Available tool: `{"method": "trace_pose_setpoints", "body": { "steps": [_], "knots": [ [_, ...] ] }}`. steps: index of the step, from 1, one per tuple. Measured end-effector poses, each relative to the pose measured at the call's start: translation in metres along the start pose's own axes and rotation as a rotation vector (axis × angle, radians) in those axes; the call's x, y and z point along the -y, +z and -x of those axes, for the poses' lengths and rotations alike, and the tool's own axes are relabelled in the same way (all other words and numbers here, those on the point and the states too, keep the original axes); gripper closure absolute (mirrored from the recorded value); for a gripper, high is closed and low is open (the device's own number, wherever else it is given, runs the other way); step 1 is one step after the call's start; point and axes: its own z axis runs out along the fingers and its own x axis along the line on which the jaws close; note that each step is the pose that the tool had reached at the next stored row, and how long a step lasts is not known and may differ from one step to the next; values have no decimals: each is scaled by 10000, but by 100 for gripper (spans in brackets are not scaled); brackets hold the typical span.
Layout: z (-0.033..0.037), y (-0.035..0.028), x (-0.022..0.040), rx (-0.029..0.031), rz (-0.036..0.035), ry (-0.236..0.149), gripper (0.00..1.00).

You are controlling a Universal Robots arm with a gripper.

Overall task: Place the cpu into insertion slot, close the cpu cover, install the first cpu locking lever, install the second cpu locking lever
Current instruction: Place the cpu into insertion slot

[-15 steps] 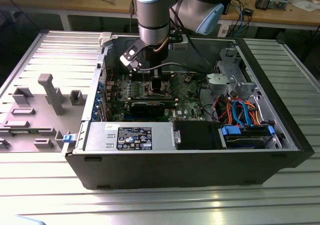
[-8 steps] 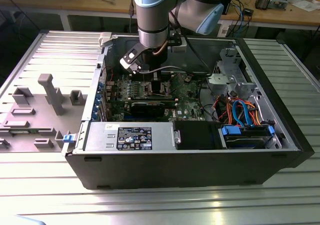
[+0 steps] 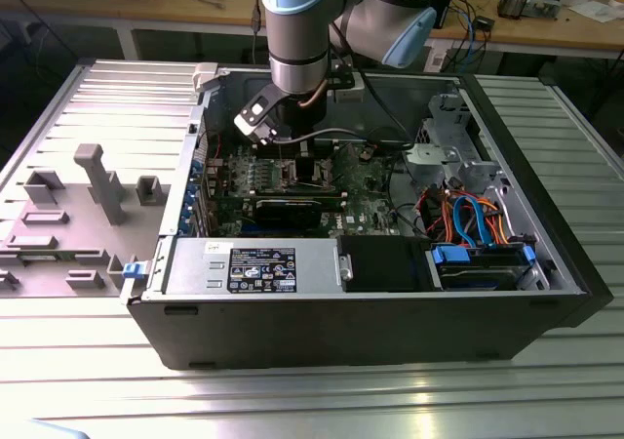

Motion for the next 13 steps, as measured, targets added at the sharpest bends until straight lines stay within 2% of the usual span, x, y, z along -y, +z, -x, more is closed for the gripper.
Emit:
{"method": "trace_pose_setpoints", "body": {
  "steps": [13],
  "knots": [
    [1,23,22,2,1,130,46]
  ]
}}
